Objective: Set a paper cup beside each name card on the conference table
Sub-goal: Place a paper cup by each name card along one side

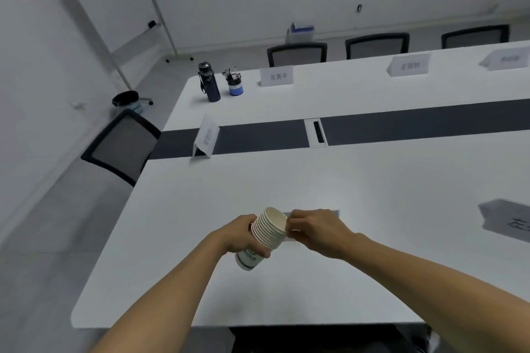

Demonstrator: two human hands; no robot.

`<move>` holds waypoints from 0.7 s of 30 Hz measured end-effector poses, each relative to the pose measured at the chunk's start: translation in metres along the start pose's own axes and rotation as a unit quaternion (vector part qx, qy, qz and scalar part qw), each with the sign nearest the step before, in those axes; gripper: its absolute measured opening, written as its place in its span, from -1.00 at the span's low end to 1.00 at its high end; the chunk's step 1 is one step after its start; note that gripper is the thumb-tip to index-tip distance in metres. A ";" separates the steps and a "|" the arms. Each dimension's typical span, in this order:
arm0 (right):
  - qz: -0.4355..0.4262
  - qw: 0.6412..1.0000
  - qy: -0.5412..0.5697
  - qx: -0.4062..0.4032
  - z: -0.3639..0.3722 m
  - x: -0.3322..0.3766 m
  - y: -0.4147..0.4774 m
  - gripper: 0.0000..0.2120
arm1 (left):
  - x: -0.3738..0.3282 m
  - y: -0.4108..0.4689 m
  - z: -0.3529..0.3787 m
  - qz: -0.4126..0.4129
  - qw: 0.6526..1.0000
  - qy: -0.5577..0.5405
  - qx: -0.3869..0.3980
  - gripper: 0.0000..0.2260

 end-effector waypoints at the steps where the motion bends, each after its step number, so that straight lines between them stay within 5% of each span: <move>1: 0.000 1.000 -0.006 0.001 0.000 -0.003 0.008 -0.89 | 0.000 0.006 -0.006 0.000 1.000 0.000 -0.001 -0.45; 11: 0.076 0.997 -0.004 0.017 -0.004 -0.052 0.062 -0.86 | 0.015 0.064 -0.029 0.007 1.000 -0.012 0.005 -0.49; 17: 0.180 0.981 -0.044 -0.064 -0.035 -0.117 0.104 -0.87 | 0.058 0.082 -0.053 -0.038 0.998 -0.029 -0.028 -0.46; 21: 0.252 0.961 -0.115 0.006 0.008 -0.165 0.111 -0.83 | 0.077 0.089 -0.050 -0.062 0.997 -0.037 -0.022 -0.50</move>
Point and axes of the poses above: each hand's wrist, its own y-axis towards the middle knuckle, its own z-axis out of the palm, x = y × z, the point moved 10 cm from there along y, towards the middle knuckle, and after that the axes turned 11 degrees about z, right-handed, at the moved point
